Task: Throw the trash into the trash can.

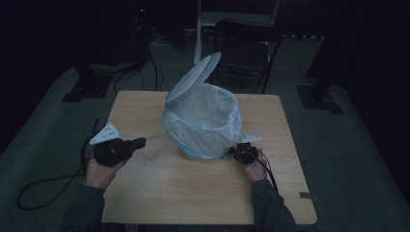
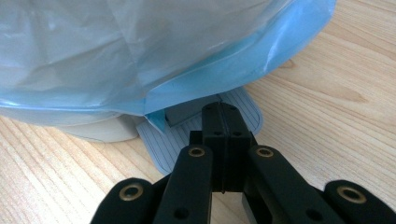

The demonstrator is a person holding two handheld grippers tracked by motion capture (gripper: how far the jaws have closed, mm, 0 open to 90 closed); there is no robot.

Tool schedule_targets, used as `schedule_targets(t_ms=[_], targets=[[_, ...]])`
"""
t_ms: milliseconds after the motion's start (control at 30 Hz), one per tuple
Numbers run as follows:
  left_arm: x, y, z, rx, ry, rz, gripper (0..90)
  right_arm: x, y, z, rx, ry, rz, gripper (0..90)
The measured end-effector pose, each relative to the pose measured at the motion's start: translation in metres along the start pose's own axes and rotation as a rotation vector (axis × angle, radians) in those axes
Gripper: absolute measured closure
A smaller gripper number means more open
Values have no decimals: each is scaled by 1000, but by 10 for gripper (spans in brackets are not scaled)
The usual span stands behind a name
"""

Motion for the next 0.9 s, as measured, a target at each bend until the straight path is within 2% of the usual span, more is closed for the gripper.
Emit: schedule_targets(t_ms=[400,733,900], targets=[[-1,-11,-3,19,16,-13,871,0,0,0,0,-1,0,900],[-6,-27,-9,33,59,-71,871,0,0,0,-1,0,0,900],[-4,-33,-11,41,73,-80,871,0,0,0,-2,-1,0,900]])
Point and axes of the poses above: each handheld gripper's, and its own axes: x roughly forward along the jaws, y roughly out of its underside, z roughly to its left, the point moved 9 cm from there along x, roughly forward along the jaws, and after that the axes turned 15 degrees about x, right-handed, at the moved point
